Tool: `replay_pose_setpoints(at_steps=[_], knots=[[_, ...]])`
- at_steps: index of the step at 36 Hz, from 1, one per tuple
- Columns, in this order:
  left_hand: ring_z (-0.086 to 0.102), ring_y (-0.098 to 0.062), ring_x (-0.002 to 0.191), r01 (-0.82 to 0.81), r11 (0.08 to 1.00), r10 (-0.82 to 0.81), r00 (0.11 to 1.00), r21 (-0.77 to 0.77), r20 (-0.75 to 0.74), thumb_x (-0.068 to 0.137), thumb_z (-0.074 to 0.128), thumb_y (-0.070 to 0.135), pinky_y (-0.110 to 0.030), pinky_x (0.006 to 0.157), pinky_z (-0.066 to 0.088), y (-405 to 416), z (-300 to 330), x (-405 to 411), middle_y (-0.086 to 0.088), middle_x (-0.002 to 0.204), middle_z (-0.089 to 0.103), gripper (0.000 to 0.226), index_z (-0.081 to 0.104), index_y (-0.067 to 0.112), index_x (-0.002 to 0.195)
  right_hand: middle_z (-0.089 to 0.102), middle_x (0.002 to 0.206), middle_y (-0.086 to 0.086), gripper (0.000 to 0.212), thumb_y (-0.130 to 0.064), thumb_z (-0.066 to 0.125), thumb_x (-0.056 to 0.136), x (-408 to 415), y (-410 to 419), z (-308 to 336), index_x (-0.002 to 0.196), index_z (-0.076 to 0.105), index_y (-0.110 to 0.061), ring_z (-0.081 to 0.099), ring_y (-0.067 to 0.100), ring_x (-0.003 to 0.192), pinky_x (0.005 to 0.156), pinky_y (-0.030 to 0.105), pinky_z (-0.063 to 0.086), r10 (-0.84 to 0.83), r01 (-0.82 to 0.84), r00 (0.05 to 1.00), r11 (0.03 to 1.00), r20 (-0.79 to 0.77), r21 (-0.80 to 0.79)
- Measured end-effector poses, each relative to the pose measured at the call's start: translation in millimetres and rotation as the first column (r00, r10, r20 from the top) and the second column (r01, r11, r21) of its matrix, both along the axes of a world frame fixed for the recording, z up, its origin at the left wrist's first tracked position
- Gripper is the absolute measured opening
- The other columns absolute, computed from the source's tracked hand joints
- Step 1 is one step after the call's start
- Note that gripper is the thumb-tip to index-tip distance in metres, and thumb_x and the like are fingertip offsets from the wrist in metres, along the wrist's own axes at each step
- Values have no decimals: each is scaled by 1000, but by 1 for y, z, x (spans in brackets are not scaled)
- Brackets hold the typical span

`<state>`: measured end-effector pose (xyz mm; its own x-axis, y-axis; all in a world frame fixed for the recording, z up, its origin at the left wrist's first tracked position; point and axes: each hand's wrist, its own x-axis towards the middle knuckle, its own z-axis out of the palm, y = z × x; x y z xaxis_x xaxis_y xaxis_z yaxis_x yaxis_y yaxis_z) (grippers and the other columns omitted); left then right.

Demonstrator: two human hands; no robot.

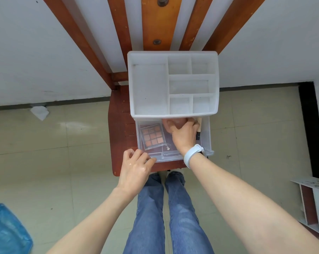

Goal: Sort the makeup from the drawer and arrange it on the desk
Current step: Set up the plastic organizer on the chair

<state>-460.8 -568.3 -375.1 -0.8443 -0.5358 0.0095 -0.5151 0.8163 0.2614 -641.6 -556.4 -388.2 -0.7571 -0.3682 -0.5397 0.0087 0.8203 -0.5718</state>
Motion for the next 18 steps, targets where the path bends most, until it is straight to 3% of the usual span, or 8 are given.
replay_pose_setpoints(at_steps=[3,7,10,12,14,16,18], knots=[[53,-22,68,1,1000,-1,1000,-19,-17,59,82,-1,-35,72,31,1,-3,1,2,66,61,28,72,17,79,41,122,13,65,-33,75,76,3,7,-1,118,39,2,45,28,111,90,27,34,-50,51,998,998,25,-31],[51,-24,85,-34,999,32,998,-33,-60,59,83,3,-38,74,33,3,-6,4,-2,81,66,27,72,16,80,50,107,-1,47,-19,68,84,8,24,3,115,34,-12,50,19,104,85,23,36,-119,144,976,980,180,-133],[51,-28,97,-107,994,105,992,-23,-66,67,81,13,-41,78,36,4,-6,5,-9,102,63,29,69,14,93,55,116,5,45,-15,64,87,9,39,5,124,38,-12,54,19,108,92,27,43,-118,171,956,968,269,-184],[48,-30,106,-175,985,174,984,-13,-31,71,78,25,-43,82,38,4,-7,6,-13,116,56,47,62,9,112,57,114,3,41,-15,63,87,11,45,7,123,44,-15,56,13,102,87,19,45,-63,131,950,969,304,-208],[45,-33,115,-245,969,245,969,20,23,72,74,37,-44,86,40,2,-7,8,-19,131,48,69,50,2,127,59,106,0,30,-17,63,87,13,44,10,113,47,-20,57,4,92,71,9,44,9,71,939,973,345,-218],[47,-35,118,-310,948,303,949,69,92,69,73,45,-44,88,42,0,-6,8,-23,139,42,88,38,-2,135,58,104,0,25,-19,61,89,17,36,10,110,48,-20,56,4,90,68,9,41,62,15,931,978,361,-207],[56,-33,112,-355,926,338,931,131,136,64,77,49,-42,86,46,-2,-5,9,-23,133,50,98,37,-6,135,55,108,2,25,-19,59,90,23,27,9,113,48,-15,53,12,95,73,17,40,98,-40,933,984,346,-173]])
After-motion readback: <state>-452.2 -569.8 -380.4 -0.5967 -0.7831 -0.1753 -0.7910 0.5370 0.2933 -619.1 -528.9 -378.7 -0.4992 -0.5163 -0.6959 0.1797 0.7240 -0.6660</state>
